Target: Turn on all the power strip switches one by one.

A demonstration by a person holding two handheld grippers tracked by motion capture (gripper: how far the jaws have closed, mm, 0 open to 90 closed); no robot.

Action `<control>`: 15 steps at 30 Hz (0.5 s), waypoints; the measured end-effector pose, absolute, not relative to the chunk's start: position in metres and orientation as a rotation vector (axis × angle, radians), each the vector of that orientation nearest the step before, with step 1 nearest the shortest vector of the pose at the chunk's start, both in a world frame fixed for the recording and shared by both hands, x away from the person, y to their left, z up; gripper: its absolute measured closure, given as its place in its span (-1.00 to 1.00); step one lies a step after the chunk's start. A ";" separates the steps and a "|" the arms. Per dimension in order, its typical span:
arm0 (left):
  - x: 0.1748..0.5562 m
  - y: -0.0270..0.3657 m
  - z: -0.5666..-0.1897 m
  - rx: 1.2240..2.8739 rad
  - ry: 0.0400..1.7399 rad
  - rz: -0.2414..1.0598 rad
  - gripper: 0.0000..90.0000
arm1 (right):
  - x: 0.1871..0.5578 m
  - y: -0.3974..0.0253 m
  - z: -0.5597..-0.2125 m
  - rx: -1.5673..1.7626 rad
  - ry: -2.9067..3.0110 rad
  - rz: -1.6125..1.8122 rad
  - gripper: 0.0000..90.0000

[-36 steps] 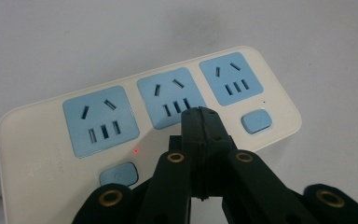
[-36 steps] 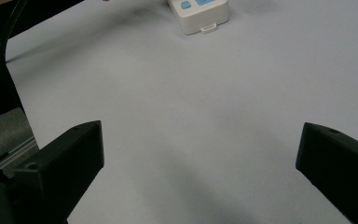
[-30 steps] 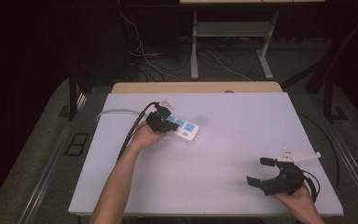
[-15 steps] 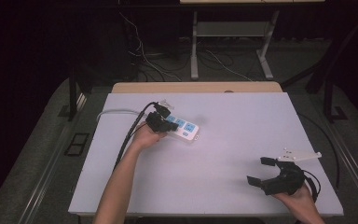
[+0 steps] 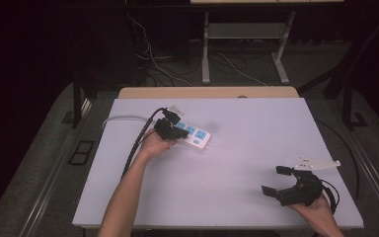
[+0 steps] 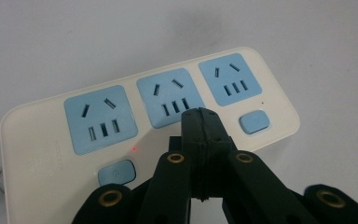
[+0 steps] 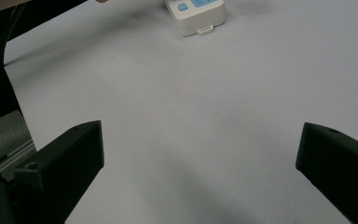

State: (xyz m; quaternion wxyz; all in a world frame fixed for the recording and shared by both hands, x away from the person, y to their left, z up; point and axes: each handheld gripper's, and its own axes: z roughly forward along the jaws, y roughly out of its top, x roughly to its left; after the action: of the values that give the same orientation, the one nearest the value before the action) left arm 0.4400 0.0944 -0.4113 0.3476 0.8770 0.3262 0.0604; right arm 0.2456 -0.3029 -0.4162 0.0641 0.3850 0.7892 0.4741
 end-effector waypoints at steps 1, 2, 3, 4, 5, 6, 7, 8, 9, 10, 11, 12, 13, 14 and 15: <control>0.440 0.094 -0.410 2.276 0.843 0.160 0.99 | 0.246 -0.303 -0.416 1.165 2.382 1.432 -0.99; 0.440 0.094 -0.409 2.274 0.839 0.164 0.99 | 0.246 -0.303 -0.416 1.165 2.383 1.432 -0.99; 0.440 0.094 -0.407 2.274 0.833 0.168 0.99 | 0.246 -0.303 -0.416 1.168 2.380 1.433 -0.99; 0.440 0.093 -0.405 2.275 0.827 0.170 0.99 | 0.246 -0.303 -0.417 1.171 2.379 1.432 -0.99; 0.439 0.092 -0.403 2.276 0.824 0.169 0.99 | 0.246 -0.304 -0.416 1.173 2.379 1.433 -0.99; 0.439 0.092 -0.402 2.271 0.821 0.171 0.99 | 0.246 -0.304 -0.416 1.173 2.378 1.434 -0.99; 0.439 0.091 -0.401 2.272 0.815 0.172 0.99 | 0.246 -0.304 -0.416 1.173 2.378 1.435 -0.99; 0.438 0.090 -0.399 2.273 0.809 0.174 0.99 | 0.246 -0.304 -0.416 1.173 2.378 1.434 -0.98; 0.438 0.089 -0.397 2.278 0.800 0.176 0.99 | 0.246 -0.304 -0.416 1.173 2.378 1.434 -0.99; 0.437 0.088 -0.396 2.277 0.796 0.179 0.99 | 0.246 -0.304 -0.416 1.173 2.378 1.434 -0.99; 0.437 0.088 -0.395 2.277 0.789 0.179 0.99 | 0.246 -0.303 -0.416 1.173 2.378 1.434 -0.99; 0.436 0.087 -0.394 2.277 0.787 0.179 0.99 | 0.246 -0.304 -0.416 1.173 2.378 1.434 -0.99; 0.435 0.086 -0.393 2.278 0.781 0.181 0.99 | 0.246 -0.304 -0.416 1.173 2.378 1.434 -0.98; 0.434 0.085 -0.392 2.279 0.773 0.178 0.99 | 0.246 -0.304 -0.416 1.173 2.378 1.435 -0.99; 0.434 0.083 -0.391 2.280 0.764 0.178 0.99 | 0.246 -0.304 -0.416 1.174 2.378 1.435 -0.99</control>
State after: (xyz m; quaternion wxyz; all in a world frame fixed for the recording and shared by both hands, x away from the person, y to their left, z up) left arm 0.4336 0.0831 -0.3911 0.3570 0.8833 0.2959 0.0691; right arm 0.2461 -0.3036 -0.4165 0.0633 0.3885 0.7871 0.4750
